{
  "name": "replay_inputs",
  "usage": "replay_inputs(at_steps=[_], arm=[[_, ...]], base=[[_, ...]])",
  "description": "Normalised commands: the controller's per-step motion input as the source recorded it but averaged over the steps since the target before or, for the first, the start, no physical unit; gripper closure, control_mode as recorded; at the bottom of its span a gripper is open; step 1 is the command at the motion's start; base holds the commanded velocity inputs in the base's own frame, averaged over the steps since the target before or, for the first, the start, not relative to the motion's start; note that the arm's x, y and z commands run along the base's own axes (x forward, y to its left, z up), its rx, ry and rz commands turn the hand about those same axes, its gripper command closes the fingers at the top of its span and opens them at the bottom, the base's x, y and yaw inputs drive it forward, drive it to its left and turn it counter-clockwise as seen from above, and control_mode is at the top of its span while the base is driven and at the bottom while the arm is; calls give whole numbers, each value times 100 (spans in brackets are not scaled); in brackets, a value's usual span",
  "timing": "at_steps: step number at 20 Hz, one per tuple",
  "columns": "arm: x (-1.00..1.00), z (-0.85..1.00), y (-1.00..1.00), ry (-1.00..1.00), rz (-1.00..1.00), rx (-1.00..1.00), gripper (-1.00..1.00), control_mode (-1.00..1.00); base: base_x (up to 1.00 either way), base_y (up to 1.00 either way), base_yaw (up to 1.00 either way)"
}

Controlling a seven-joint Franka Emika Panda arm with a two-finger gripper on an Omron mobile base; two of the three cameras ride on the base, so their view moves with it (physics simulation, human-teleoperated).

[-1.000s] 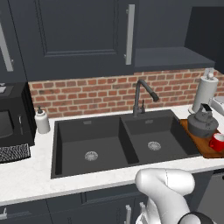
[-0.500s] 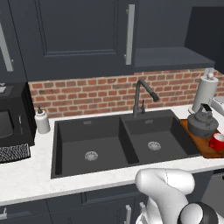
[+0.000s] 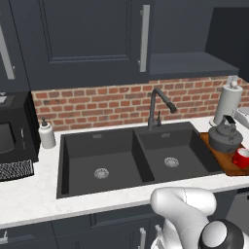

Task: Pick the kettle from the counter and place it on the tray. Then pick the mug from the cabinet and place it on the tray. Then close the cabinet doors.

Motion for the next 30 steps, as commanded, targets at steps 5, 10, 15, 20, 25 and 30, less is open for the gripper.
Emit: replay_inputs(at_steps=[5, 10, 15, 20, 25, 30], arm=[[25, 0, 0, 0, 7, 0, -100, -100], [14, 0, 0, 0, 7, 0, -100, -100], [7, 0, 7, 0, 6, 0, -100, -100], [9, 0, 16, 0, 6, 0, -100, -100], [12, 0, 8, 0, 6, 0, -100, -100], [15, 0, 5, 0, 5, 0, -100, -100]], base=[[0, 0, 0], [0, 0, 0], [0, 0, 0], [0, 0, 0], [0, 0, 0], [0, 0, 0]])
